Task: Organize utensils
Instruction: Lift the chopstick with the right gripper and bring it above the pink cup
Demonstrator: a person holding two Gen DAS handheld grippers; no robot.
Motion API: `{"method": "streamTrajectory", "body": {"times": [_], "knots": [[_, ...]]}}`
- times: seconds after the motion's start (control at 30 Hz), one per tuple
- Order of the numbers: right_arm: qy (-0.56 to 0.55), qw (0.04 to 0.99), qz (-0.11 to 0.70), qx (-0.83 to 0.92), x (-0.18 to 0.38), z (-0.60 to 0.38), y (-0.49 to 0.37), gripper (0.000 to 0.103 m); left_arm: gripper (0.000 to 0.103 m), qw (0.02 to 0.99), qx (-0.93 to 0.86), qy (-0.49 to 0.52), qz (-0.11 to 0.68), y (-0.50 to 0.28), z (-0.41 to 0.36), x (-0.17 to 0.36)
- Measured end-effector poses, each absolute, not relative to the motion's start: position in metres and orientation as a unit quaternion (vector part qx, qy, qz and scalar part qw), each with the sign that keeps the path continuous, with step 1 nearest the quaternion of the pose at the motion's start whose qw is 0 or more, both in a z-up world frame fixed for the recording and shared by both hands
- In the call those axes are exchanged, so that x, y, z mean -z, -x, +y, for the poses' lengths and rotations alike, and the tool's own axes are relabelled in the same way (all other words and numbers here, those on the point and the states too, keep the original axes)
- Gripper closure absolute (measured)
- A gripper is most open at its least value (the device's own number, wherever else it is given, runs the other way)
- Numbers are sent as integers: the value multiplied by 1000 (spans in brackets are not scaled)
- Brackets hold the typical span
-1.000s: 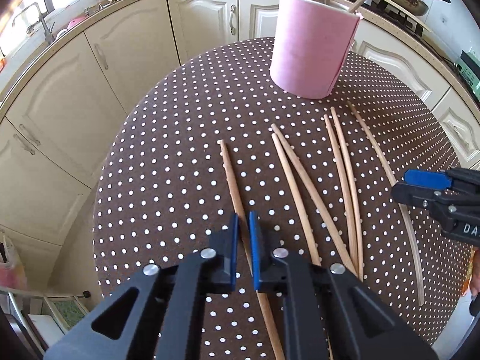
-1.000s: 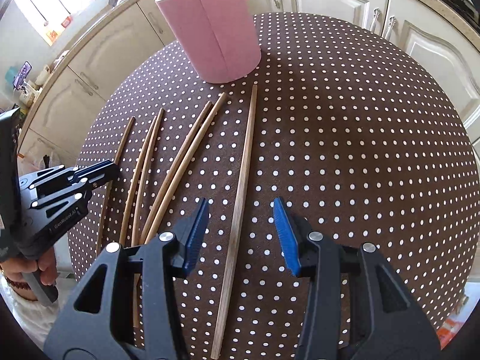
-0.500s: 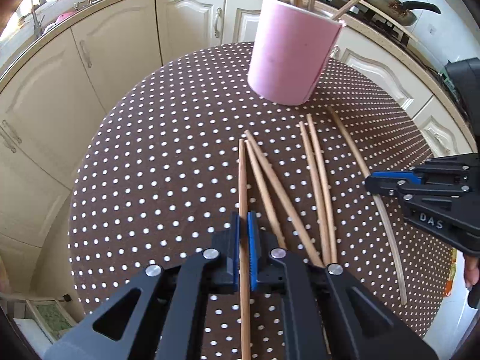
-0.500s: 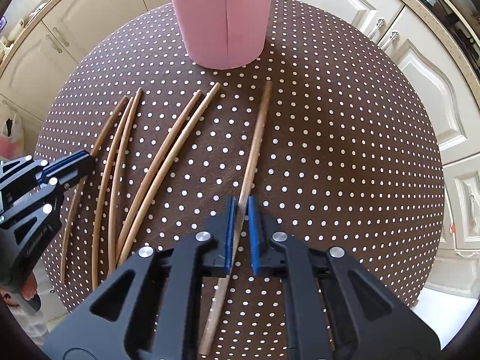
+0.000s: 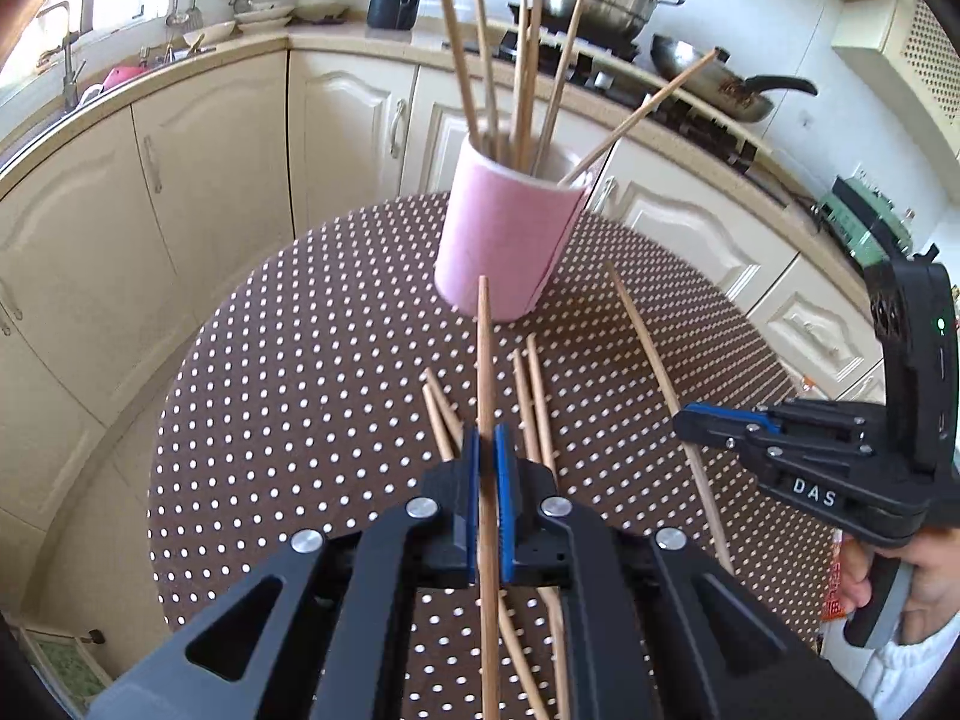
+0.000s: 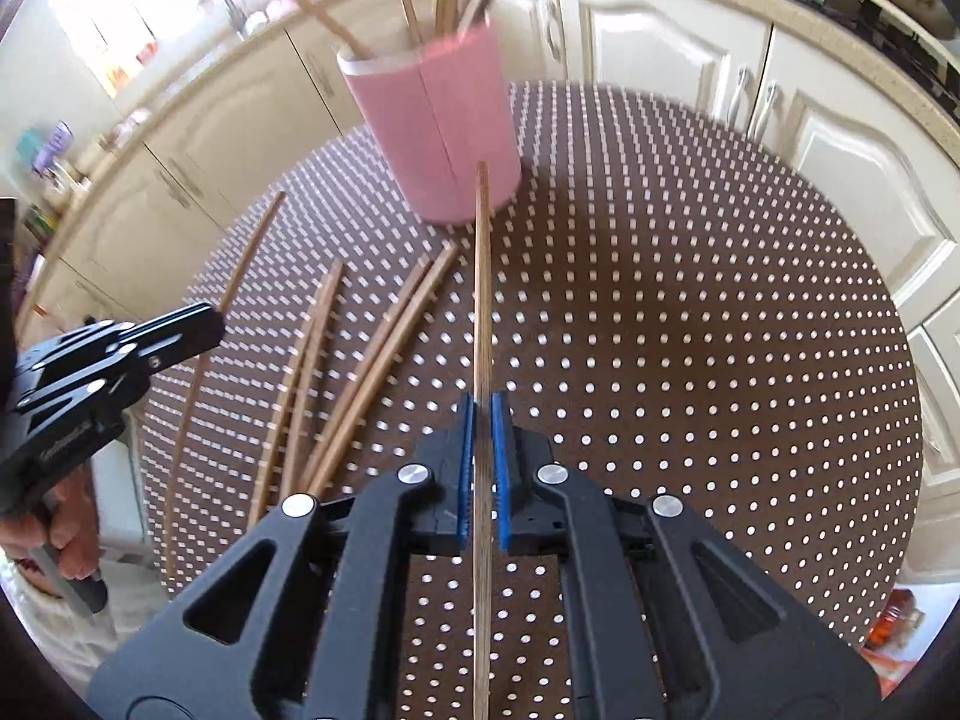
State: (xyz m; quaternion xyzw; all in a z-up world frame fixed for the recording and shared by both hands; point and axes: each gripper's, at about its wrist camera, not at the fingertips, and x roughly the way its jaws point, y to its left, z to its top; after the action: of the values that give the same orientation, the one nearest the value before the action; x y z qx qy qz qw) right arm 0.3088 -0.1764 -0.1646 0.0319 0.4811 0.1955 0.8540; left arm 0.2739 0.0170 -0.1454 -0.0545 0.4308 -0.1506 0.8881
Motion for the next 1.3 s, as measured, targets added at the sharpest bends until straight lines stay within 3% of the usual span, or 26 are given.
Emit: {"method": "streamTrajectory", "body": {"times": [0.7, 1.3], "knots": [[-91, 901, 345, -247, 88, -188, -289, 97, 98, 923, 192, 49, 329, -279, -35, 90], [-120, 941, 213, -233, 27, -197, -318, 97, 97, 963, 202, 51, 171, -326, -54, 33]]}}
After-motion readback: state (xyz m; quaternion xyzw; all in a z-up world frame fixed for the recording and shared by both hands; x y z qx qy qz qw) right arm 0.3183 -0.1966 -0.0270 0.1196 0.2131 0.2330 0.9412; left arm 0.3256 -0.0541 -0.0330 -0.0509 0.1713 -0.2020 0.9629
